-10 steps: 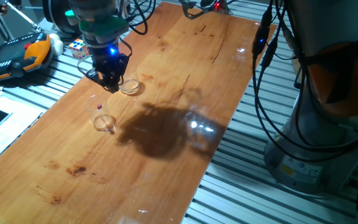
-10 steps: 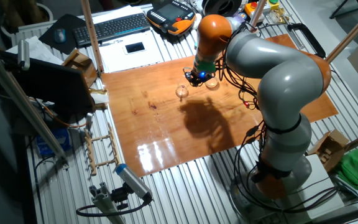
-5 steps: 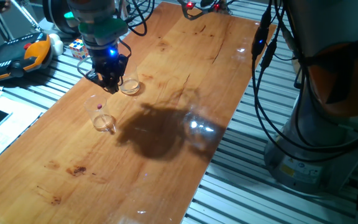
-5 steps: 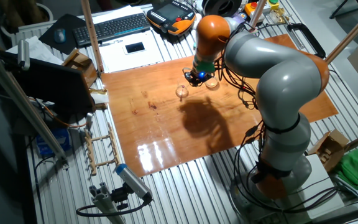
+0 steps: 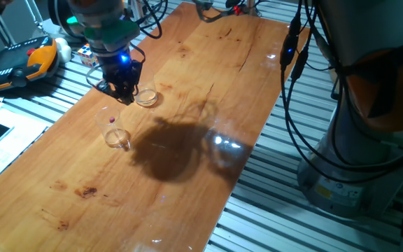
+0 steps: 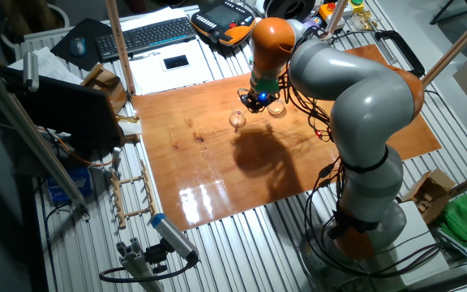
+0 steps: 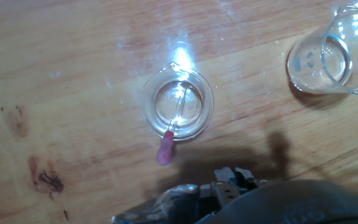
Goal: Transfer liquid using a dropper
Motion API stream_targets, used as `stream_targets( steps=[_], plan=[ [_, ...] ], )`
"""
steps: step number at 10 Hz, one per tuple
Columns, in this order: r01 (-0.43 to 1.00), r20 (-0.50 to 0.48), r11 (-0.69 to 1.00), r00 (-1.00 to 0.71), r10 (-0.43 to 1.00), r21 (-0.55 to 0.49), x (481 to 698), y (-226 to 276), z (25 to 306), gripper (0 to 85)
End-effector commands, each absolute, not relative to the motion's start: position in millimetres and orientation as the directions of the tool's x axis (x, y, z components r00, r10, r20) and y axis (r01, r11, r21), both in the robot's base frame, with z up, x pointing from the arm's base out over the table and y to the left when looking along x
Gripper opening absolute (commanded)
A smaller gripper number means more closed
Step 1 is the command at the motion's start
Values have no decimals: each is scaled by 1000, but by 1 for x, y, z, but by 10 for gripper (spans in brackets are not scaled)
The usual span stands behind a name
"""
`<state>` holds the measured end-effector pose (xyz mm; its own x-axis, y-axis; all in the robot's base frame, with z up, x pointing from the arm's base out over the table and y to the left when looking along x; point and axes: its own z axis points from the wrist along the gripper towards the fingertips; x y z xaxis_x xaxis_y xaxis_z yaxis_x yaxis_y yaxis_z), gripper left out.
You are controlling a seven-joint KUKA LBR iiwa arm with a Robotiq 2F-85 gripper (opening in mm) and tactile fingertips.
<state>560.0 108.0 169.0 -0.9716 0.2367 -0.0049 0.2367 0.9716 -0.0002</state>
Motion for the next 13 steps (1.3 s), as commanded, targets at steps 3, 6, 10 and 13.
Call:
stream_targets(
  steps=[3,6,10,13],
  plan=[
    [250,-9,968,-968,250,2,562,114,169,10],
    [260,-17,966,-965,260,5,566,119,168,10],
    [295,-11,955,-955,296,32,570,125,167,10],
    [326,-7,945,-945,327,37,573,137,167,10]
  ],
)
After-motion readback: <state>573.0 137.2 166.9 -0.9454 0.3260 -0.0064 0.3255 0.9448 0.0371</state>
